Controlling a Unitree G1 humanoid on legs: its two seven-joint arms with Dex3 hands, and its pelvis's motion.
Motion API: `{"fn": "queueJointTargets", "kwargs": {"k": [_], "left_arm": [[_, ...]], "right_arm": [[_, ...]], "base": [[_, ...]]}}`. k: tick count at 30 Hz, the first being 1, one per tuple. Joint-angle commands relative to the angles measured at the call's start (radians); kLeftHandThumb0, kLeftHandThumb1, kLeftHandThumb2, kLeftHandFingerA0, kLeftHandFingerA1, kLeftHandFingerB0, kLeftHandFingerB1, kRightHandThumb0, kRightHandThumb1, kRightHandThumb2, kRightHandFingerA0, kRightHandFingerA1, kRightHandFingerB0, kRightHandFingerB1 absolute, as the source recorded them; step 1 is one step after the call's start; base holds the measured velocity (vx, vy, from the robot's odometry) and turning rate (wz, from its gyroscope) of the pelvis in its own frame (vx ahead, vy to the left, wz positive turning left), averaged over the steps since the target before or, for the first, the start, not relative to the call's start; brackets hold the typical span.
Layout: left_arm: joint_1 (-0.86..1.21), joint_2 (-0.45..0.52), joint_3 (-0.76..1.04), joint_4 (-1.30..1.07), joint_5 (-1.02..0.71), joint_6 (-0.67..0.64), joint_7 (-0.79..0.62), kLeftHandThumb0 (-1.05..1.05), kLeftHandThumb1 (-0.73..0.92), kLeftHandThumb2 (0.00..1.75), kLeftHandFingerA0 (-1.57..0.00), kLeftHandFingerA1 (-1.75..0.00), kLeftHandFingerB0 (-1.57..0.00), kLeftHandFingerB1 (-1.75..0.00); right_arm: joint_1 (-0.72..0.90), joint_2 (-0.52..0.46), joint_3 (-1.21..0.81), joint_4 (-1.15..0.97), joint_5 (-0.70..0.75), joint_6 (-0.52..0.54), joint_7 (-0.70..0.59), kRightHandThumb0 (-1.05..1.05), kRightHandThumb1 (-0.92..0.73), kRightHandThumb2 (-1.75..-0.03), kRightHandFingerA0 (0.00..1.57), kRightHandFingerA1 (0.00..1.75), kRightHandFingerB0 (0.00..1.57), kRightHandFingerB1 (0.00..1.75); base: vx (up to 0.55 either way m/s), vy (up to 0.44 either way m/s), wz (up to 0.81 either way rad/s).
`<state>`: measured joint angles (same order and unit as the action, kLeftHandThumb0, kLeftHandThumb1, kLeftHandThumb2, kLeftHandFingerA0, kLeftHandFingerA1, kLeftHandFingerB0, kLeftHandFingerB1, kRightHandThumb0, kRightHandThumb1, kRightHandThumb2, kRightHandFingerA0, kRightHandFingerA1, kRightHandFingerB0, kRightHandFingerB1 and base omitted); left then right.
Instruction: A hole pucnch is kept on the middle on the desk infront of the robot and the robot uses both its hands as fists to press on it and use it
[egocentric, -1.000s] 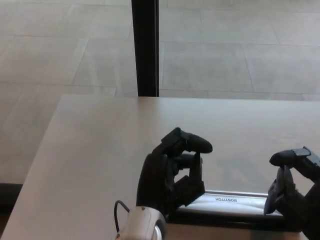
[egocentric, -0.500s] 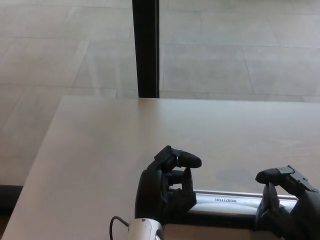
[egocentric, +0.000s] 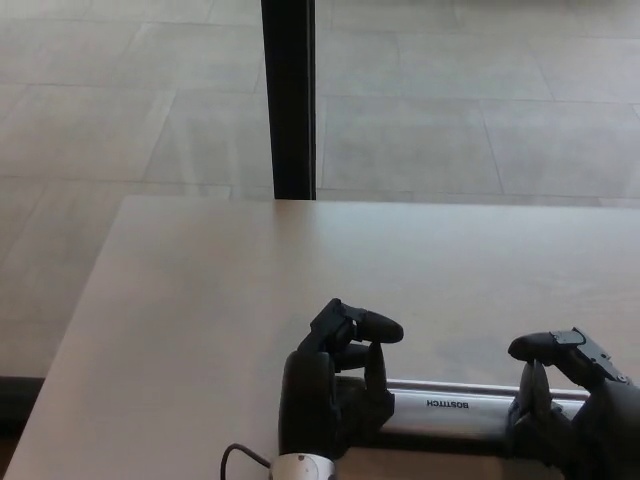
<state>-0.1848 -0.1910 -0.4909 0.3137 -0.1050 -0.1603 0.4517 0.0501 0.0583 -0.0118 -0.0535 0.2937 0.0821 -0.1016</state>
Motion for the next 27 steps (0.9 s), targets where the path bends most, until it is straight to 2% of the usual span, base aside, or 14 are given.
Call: {"fn": "queueJointTargets", "kwargs": {"k": [1, 2, 6, 7, 10, 12, 14, 16, 19, 27], "left_arm": [[0.026, -0.345, -0.034, 0.378, 0.227, -0.273, 0.447, -0.39, 0.84, 0.83, -0.87, -1.75, -0.6, -1.56], [0.018, -0.354, -0.023, 0.397, 0.219, -0.276, 0.458, -0.4, 0.87, 0.79, -0.87, -1.75, -0.58, -1.56], [-0.015, -0.359, -0.014, 0.436, 0.213, -0.27, 0.479, -0.34, 0.83, 0.83, -0.83, -1.75, -0.58, -1.52], [-0.025, -0.357, -0.017, 0.452, 0.221, -0.267, 0.496, -0.34, 0.82, 0.83, -0.84, -1.75, -0.6, -1.5], [-0.072, -0.343, -0.032, 0.504, 0.256, -0.243, 0.534, -0.33, 0.81, 0.87, -0.8, -1.75, -0.57, -1.59], [-0.085, -0.342, -0.038, 0.53, 0.263, -0.234, 0.547, -0.33, 0.81, 0.86, -0.84, -1.75, -0.59, -1.55], [-0.092, -0.339, -0.04, 0.553, 0.267, -0.246, 0.554, -0.32, 0.8, 0.88, -0.85, -1.75, -0.6, -1.56], [-0.104, -0.329, -0.056, 0.579, 0.293, -0.253, 0.579, -0.3, 0.82, 0.87, -0.86, -1.75, -0.59, -1.57], [-0.12, -0.307, -0.083, 0.614, 0.332, -0.261, 0.605, -0.34, 0.8, 0.91, -0.89, -1.75, -0.62, -1.59], [-0.147, -0.282, -0.12, 0.67, 0.383, -0.313, 0.639, -0.34, 0.8, 0.92, -0.91, -1.75, -0.61, -1.6]], "right_arm": [[-0.02, 0.045, -0.035, 0.419, -0.118, -0.349, -0.02, -0.37, -0.66, -0.94, 0.96, 1.75, 0.66, 1.7], [-0.02, 0.035, -0.028, 0.431, -0.137, -0.365, -0.024, -0.37, -0.66, -0.93, 0.95, 1.75, 0.65, 1.69], [-0.037, 0.029, -0.034, 0.484, -0.147, -0.402, -0.031, -0.37, -0.66, -0.92, 0.92, 1.75, 0.66, 1.7], [-0.047, 0.035, -0.046, 0.521, -0.129, -0.428, -0.014, -0.37, -0.66, -0.92, 0.93, 1.75, 0.66, 1.75], [-0.069, 0.035, -0.042, 0.564, -0.16, -0.445, -0.058, -0.35, -0.64, -0.96, 0.91, 1.75, 0.7, 1.75], [-0.078, 0.031, -0.044, 0.607, -0.16, -0.481, -0.046, -0.36, -0.66, -0.91, 0.91, 1.75, 0.7, 1.75], [-0.082, 0.013, -0.027, 0.642, -0.209, -0.506, -0.082, -0.39, -0.67, -0.87, 0.91, 1.75, 0.71, 1.75], [-0.087, -0.002, -0.017, 0.694, -0.251, -0.538, -0.125, -0.45, -0.69, -0.84, 0.96, 1.75, 0.78, 1.75], [-0.092, 0.003, -0.027, 0.766, -0.264, -0.581, -0.165, -0.44, -0.67, -0.84, 0.97, 1.75, 0.78, 1.75], [-0.114, -0.006, -0.016, 0.836, -0.336, -0.665, -0.243, -0.47, -0.76, -0.74, 0.97, 1.75, 0.76, 1.75]], "base": [[0.0, 0.0, 0.0], [0.0, 0.0, 0.0], [0.0, 0.0, 0.0], [0.0, 0.0, 0.0], [0.0, 0.0, 0.0], [0.0, 0.0, 0.0], [0.0, 0.0, 0.0], [0.0, 0.0, 0.0], [0.0, 0.0, 0.0], [0.0, 0.0, 0.0]]}}
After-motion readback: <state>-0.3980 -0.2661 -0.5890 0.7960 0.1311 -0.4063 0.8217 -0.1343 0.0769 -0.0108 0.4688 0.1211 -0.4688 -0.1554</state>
